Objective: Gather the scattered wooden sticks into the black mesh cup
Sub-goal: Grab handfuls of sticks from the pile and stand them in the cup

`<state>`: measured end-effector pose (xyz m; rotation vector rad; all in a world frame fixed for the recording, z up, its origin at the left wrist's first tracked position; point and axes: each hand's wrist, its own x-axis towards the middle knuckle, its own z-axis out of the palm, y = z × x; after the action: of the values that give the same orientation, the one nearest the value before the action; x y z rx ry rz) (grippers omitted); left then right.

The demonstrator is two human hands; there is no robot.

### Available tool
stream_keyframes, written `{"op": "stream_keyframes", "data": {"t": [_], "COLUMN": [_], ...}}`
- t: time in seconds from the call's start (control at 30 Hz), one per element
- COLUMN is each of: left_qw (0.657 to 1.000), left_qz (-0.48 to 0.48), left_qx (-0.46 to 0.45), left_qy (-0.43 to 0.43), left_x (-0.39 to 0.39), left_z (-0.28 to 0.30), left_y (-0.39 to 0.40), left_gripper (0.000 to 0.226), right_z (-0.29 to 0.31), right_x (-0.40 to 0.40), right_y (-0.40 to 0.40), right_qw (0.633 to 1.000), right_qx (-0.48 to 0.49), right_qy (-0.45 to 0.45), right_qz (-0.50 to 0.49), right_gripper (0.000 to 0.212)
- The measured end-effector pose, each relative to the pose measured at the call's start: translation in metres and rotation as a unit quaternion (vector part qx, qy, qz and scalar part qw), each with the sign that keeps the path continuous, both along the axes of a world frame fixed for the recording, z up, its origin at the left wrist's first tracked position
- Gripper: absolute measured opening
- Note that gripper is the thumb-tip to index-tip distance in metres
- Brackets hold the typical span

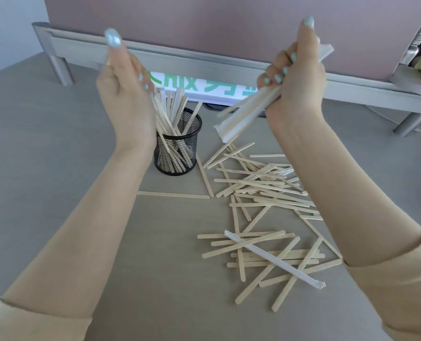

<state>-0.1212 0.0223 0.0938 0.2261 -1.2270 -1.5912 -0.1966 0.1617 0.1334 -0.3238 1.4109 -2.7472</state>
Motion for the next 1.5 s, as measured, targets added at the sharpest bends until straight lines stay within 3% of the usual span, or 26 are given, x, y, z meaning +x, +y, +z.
{"op": "stream_keyframes", "data": {"t": [0.07,0.13,0.33,0.5,0.63,0.73,0.87,0.93,0.97,1.13,1.27,1.4,1.5], "left_qw": [0.998,0.996,0.999,0.996,0.998,0.993,0.955,0.938,0.928,0.857,0.83,0.786,0.76], "left_qz": [-0.025,0.014,0.034,0.034,0.046,0.062,0.098,0.13,0.143,0.122,0.103,0.137,0.129], "left_qx": [-0.029,-0.032,0.024,0.08,0.047,-0.045,-0.161,-0.191,-0.2,-0.235,-0.297,-0.397,-0.427], "left_qy": [-0.046,-0.08,-0.033,0.003,-0.006,-0.095,-0.23,-0.259,-0.281,-0.443,-0.461,-0.455,-0.473], "left_x": [-0.004,-0.011,-0.004,-0.002,-0.004,-0.008,-0.012,-0.012,-0.012,-0.014,-0.014,-0.011,-0.009], "left_z": [-0.011,-0.015,-0.005,0.003,-0.001,-0.011,-0.018,-0.019,-0.019,-0.023,-0.026,-0.03,-0.034], "left_y": [0.005,0.0,-0.004,-0.008,-0.008,-0.009,-0.015,-0.021,-0.024,-0.026,-0.017,-0.013,-0.016], "left_gripper": [0.041,0.037,0.039,0.031,0.025,0.025,0.034,0.034,0.032,0.027,0.032,0.033,0.037], "right_z": [0.007,0.011,-0.007,-0.033,-0.047,-0.052,-0.06,-0.065,-0.068,-0.079,-0.083,-0.083,-0.092], "right_x": [0.001,0.003,0.012,0.008,0.013,0.021,0.032,0.033,0.031,0.022,0.019,0.015,0.017], "right_y": [-0.021,-0.042,-0.082,-0.084,-0.077,-0.07,-0.066,-0.063,-0.061,-0.052,-0.054,-0.06,-0.046], "right_qw": [1.0,0.998,0.976,0.958,0.927,0.892,0.862,0.837,0.829,0.822,0.826,0.8,0.845], "right_qx": [0.004,0.028,0.184,0.271,0.35,0.413,0.44,0.46,0.468,0.481,0.487,0.529,0.436], "right_qy": [0.02,0.048,0.113,0.078,0.092,0.156,0.25,0.294,0.3,0.285,0.267,0.281,0.309], "right_qz": [0.006,0.004,-0.003,0.045,0.098,0.094,0.03,-0.031,-0.053,-0.107,-0.096,-0.033,-0.008], "right_gripper": [0.042,0.04,0.041,0.041,0.037,0.038,0.041,0.026,0.017,0.017,0.018,0.023,0.032]}}
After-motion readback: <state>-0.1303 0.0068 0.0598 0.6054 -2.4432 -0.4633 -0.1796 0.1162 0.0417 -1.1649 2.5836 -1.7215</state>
